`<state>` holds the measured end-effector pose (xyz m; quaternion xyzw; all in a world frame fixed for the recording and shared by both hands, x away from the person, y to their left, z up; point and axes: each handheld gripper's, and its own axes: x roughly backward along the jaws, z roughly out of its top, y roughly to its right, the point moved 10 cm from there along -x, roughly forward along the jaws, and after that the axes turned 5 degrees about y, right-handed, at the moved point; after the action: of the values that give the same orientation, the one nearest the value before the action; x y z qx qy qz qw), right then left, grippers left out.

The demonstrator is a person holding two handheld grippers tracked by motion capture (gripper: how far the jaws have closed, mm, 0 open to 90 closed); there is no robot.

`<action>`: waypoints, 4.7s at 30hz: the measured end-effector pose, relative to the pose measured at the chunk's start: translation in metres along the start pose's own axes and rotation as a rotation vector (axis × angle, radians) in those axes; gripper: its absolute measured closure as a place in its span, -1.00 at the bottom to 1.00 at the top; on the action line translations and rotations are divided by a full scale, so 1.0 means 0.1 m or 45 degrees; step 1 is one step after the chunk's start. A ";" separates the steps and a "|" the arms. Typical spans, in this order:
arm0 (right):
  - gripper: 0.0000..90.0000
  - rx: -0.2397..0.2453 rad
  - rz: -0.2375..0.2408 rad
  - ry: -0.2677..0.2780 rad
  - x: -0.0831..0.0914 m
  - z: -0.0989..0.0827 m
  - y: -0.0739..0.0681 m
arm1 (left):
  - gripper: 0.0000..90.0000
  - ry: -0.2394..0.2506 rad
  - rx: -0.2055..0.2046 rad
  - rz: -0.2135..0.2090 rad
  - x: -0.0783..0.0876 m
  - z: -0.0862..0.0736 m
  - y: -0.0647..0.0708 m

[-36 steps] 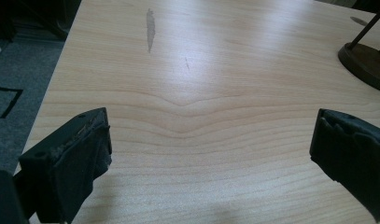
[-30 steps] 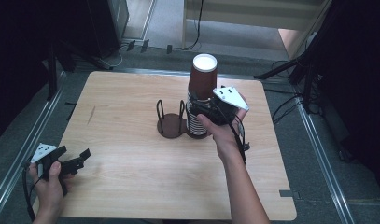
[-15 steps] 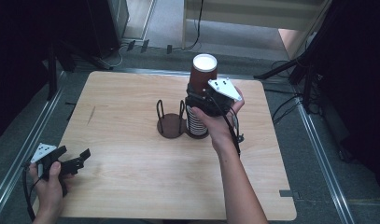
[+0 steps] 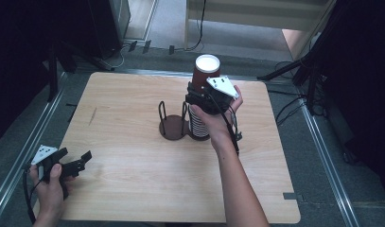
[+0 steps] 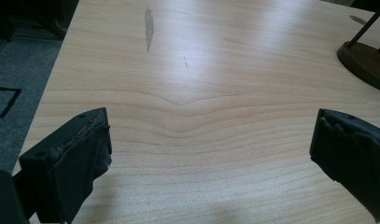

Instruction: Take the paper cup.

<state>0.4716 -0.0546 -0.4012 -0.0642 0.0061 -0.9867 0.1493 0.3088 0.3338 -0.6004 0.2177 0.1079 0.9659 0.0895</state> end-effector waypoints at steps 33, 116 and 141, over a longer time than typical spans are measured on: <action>-0.73 -0.004 -0.031 0.066 0.05 0.29 -0.05 | -1.00 0.001 0.002 -0.002 0.00 0.00 0.00; -0.70 -0.022 -0.158 0.127 0.93 0.66 0.83 | -1.00 0.019 -0.004 -0.003 0.00 0.01 0.01; -0.71 -0.027 -0.172 0.107 1.23 0.14 1.00 | -1.00 0.043 -0.016 -0.065 0.01 0.02 0.07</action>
<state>0.3867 -0.1867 -0.3746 -0.0246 0.0184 -0.9962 0.0815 0.3079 0.3273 -0.5960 0.1980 0.1087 0.9675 0.1136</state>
